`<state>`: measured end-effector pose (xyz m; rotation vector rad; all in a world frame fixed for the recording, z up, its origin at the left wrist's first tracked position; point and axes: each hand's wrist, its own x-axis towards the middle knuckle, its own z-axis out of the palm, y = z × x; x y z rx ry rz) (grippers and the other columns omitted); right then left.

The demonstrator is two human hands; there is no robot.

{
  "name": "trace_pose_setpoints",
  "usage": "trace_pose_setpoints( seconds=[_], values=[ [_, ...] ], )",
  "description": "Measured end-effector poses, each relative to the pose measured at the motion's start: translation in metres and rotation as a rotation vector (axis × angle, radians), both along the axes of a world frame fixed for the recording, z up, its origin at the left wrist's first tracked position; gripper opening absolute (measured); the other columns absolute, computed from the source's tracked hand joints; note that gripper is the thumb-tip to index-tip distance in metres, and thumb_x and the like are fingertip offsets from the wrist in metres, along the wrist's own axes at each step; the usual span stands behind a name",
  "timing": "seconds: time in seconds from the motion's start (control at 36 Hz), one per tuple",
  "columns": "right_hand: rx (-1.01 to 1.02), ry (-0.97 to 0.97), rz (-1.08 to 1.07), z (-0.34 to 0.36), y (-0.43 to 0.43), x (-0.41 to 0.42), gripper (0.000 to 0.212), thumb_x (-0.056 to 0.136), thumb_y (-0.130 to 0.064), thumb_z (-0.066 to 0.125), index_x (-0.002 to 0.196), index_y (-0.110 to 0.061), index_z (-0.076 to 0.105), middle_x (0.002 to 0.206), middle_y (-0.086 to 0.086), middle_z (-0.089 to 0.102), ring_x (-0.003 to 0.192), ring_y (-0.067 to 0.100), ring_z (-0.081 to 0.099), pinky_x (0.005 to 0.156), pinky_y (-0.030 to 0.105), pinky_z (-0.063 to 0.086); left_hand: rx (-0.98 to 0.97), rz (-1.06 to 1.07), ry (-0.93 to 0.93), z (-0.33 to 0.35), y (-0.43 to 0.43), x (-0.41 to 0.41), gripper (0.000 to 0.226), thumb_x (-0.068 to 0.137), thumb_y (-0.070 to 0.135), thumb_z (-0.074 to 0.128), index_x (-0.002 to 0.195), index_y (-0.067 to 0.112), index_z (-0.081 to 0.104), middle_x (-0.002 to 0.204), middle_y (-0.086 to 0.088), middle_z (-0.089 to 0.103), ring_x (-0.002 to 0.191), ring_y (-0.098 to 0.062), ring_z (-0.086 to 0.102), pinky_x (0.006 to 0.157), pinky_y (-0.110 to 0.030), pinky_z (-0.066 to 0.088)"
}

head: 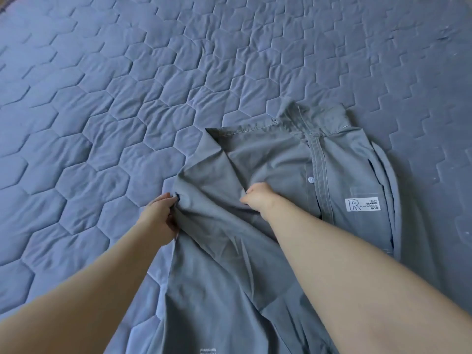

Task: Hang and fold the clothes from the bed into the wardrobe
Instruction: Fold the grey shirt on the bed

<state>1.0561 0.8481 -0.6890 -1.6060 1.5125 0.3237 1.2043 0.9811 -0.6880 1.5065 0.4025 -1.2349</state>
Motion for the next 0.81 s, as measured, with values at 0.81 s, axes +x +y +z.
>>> trace_pose_setpoints(
  seconds=[0.81],
  values=[
    [-0.147, 0.105, 0.044, 0.025, 0.264, -0.101, 0.018, 0.087, -0.019, 0.052, 0.105, -0.018, 0.051, 0.115, 0.004, 0.055, 0.111, 0.025, 0.051, 0.087, 0.033, 0.038, 0.510, -1.271, -0.482, 0.001, 0.203, -0.065, 0.029, 0.079, 0.014, 0.058, 0.107, 0.010, 0.063, 0.102, -0.008, 0.065, 0.099, -0.023, 0.061, 0.073, -0.022, 0.045]
  ],
)
